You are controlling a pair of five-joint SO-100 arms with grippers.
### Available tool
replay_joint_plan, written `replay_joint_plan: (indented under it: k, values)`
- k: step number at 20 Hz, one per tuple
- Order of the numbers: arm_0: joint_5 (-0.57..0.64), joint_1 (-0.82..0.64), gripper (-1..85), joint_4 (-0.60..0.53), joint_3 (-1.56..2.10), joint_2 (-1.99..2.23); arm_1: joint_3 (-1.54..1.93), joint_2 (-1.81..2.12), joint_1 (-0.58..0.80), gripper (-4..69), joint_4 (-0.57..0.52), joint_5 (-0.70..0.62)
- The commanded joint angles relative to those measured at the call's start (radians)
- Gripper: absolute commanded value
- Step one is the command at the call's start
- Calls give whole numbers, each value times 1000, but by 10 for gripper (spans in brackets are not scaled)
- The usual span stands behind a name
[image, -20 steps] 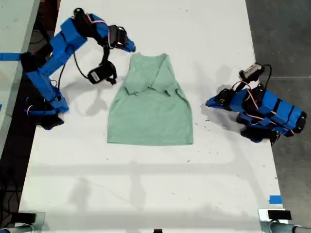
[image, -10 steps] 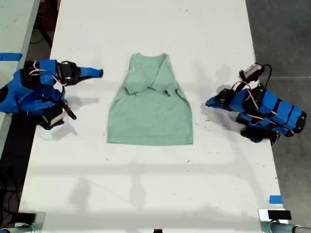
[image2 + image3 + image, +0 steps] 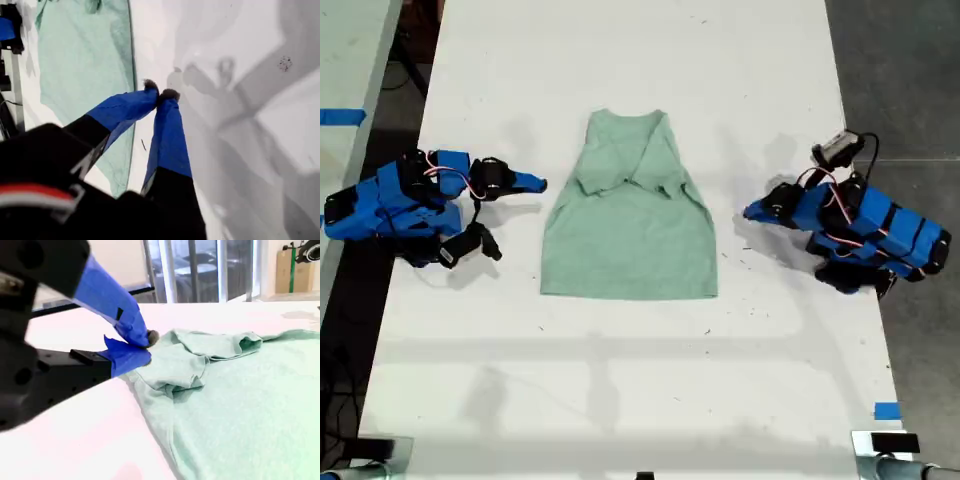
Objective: Fold t shirt
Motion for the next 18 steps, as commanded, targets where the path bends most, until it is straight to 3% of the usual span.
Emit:
replay_joint_plan:
  k: [1,18]
  values:
    - [-14,-15,-1,3,11,6,55,9,2,30,-15,-8]
    - [-26,-37,-1,29,12,6,55,9,-8,25,2,6]
